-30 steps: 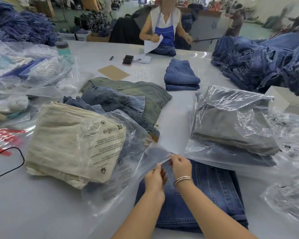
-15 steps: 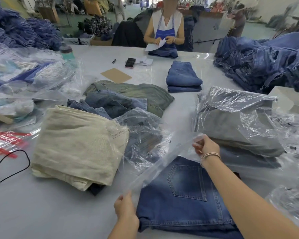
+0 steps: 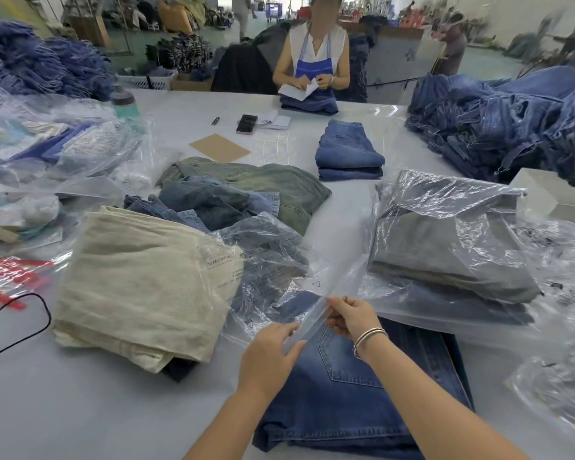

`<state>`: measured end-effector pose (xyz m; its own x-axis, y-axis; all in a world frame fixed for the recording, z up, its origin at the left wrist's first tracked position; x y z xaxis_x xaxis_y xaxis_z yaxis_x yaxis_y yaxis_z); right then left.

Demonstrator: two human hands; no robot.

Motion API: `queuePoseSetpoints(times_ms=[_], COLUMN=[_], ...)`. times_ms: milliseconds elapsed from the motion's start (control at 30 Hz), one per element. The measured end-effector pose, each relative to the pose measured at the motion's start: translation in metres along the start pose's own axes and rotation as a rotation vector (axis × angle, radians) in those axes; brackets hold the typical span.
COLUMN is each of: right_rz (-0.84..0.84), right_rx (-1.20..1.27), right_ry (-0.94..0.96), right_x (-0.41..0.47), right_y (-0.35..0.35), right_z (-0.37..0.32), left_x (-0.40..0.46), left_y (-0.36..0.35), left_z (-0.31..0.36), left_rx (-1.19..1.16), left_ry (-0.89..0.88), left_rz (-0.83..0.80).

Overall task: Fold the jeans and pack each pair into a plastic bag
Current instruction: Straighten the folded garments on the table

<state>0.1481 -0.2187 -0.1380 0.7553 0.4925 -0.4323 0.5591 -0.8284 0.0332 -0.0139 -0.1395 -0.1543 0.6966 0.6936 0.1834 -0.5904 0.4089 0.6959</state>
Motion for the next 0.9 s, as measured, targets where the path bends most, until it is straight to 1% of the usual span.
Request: queuePoseSetpoints(times_ms=[67,133,200,267,333,367,400,433,500,567,600,633,667,700,733,767,800,867,900], right_rz=[0.006,0.006,-0.002,-0.005,0.051,0.104,0.138,0.128,-0.004,-0.100,-0.104,-0.087,-0.074,-0.081,-0.096,-0.112,-0.130,-0.165,-0.183], right_rx=[0.000,-0.017,-0.042,-0.049,-0.060,-0.083,-0.100,-0.095,0.009,0.061,0.004,-0.123,-0.298,-0.505,-0.713,-0.881,-1.000,-1.149,-1.196], right_ry=[0.018,0.051,0.101,0.142,0.185,0.208,0.227,0.239,0.178,0.045,0.021,0.045,0.094,0.130,0.137,0.127,0.119,0.119,0.132], right_x=[0.000,0.000,0.000,0.002,0.005,0.006,0.006,0.006,0.004,0.008,0.010,0.014,0.018,0.023,0.027,0.032,0.036,0.044,0.049], right_y=[0.000,0.001,0.003,0.009,0.020,0.028,0.034,0.037,0.027,0.013,0.010,0.011,0.014,0.019,0.024,0.028,0.029,0.026,0.023], right_z=[-0.002,-0.002,-0.002,-0.002,-0.001,0.000,0.001,-0.001,-0.005,-0.005,-0.003,0.002,0.008,0.016,0.024,0.030,0.035,0.038,0.038], left_x=[0.007,0.014,0.020,0.025,0.033,0.041,0.050,0.060,0.080,0.094,0.098,0.101,0.105,0.108,0.110,0.112,0.112,0.109,0.106], left_y=[-0.002,-0.003,0.000,0.009,0.027,0.040,0.056,0.073,0.111,0.152,0.170,0.182,0.186,0.182,0.173,0.158,0.141,0.109,0.095], left_z=[0.002,0.002,-0.006,-0.020,-0.032,-0.034,-0.034,-0.030,-0.013,0.013,0.028,0.042,0.053,0.062,0.066,0.065,0.059,0.035,0.022], left_rx=[-0.105,-0.291,-0.492,-0.687,-0.910,-1.005,-1.065,-1.091,-1.032,-0.790,-0.648,-0.511,-0.373,-0.249,-0.142,-0.054,0.017,0.089,0.104], left_ry=[0.076,0.211,0.378,0.604,0.802,0.850,0.854,0.809,0.606,0.304,0.117,-0.068,-0.213,-0.304,-0.339,-0.333,-0.301,-0.185,-0.120], left_rz=[-0.024,-0.056,-0.032,0.043,0.178,0.270,0.358,0.432,0.557,0.703,0.763,0.779,0.748,0.676,0.569,0.444,0.318,0.117,0.049])
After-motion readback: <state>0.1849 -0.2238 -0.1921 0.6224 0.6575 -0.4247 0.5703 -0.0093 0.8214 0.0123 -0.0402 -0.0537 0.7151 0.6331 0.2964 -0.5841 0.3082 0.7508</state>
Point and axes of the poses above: each hand's wrist, its own x-axis towards the middle knuckle, its own y-axis out of the back of the hand, z = x × y, the point moved 4 cm from there along x, towards the middle knuckle, and after that the axes turned 5 degrees about z, right-handed, at the moved point
